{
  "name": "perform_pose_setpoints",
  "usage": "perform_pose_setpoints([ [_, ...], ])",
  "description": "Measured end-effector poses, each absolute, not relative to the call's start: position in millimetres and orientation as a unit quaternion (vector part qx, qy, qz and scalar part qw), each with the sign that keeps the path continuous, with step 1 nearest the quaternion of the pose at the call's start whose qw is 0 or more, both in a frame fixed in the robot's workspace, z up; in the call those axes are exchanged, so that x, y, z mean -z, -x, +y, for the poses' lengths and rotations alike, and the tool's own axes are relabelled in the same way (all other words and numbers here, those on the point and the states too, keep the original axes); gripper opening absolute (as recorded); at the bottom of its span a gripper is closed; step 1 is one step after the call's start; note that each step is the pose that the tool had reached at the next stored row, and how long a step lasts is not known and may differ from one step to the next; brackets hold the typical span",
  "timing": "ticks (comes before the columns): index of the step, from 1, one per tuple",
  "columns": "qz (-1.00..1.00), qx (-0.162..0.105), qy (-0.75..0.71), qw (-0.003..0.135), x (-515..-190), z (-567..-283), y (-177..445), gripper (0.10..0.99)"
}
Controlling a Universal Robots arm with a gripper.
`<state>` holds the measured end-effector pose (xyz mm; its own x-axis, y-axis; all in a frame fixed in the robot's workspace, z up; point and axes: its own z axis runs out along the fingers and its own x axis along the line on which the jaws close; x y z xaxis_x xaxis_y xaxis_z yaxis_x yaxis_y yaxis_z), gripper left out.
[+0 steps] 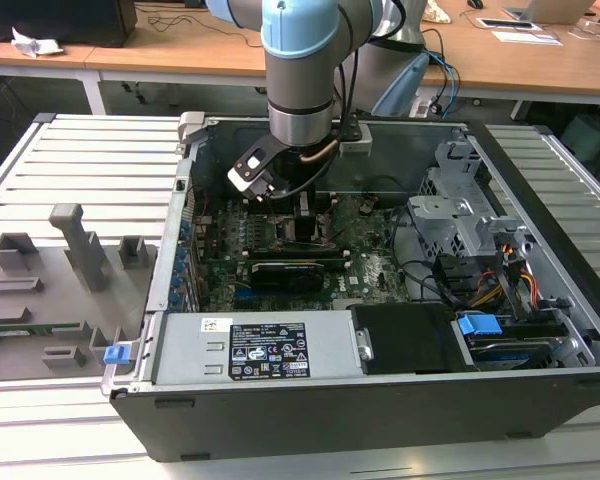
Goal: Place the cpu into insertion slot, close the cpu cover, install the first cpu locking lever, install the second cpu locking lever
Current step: 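Place the cpu into insertion slot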
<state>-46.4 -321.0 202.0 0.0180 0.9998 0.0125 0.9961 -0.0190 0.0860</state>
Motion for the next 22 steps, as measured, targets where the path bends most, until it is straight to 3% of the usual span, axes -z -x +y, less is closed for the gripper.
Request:
perform_pose_setpoints([
  [8,0.700,-0.035,-0.713,0.026,-201.7,-320.7,46.4,0.541],
  [9,0.700,-0.035,-0.713,0.026,-201.6,-320.4,46.4,0.608],
  [17,0.700,-0.035,-0.713,0.026,-200.9,-315.0,46.2,0.608],
  [21,0.700,-0.035,-0.713,0.026,-216.2,-315.0,46.2,0.608],
  [22,0.700,-0.033,-0.713,0.028,-220.8,-314.9,46.3,0.463],
])
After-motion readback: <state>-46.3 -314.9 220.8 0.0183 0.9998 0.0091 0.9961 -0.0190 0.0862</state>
